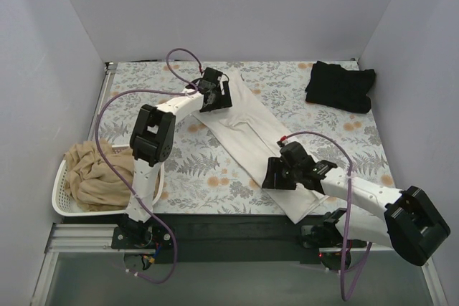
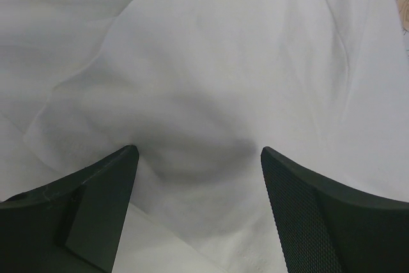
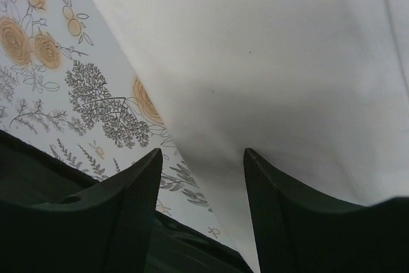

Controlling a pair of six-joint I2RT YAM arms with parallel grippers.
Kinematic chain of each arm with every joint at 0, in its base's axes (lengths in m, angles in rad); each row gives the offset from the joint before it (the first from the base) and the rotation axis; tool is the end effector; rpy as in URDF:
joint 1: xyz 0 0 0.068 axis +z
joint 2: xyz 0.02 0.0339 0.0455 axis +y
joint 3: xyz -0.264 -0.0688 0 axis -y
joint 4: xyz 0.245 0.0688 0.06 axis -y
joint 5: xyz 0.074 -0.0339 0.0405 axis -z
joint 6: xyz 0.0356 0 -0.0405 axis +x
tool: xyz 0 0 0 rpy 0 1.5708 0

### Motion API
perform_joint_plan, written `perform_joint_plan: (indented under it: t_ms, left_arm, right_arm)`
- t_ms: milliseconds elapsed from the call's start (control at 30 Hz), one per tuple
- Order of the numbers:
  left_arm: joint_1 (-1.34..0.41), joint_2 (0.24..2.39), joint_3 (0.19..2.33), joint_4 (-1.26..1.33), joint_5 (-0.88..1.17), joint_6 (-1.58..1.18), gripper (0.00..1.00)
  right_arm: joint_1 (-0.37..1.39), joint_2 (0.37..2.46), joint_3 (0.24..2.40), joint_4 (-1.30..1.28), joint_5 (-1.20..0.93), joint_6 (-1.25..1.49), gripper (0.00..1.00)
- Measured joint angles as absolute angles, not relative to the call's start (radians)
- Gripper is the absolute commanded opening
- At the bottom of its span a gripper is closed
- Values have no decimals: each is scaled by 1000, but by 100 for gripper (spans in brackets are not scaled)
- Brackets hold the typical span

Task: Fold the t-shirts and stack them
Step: Fold the tshirt

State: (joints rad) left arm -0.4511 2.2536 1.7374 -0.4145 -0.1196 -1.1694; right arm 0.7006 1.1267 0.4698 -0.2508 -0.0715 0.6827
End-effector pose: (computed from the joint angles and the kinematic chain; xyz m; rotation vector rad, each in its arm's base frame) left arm 0.4470 -0.2118 0.1619 -0.9510 2.3879 -0.5110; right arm 0.1548 0.1339 0.1635 -0.0553 2.6007 0.6428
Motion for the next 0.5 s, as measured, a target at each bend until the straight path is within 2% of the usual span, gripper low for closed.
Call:
perform_joint_plan:
  t_ms: [333, 500]
  left_arm:
    - [-452, 2344, 1877, -435, -135, -1081, 76]
    - [-456, 2346, 1892, -455, -139, -1082, 77]
  right_arm:
    - [849, 1243, 548, -208, -63, 755, 62]
    - [867, 1225, 585, -223, -55, 757, 62]
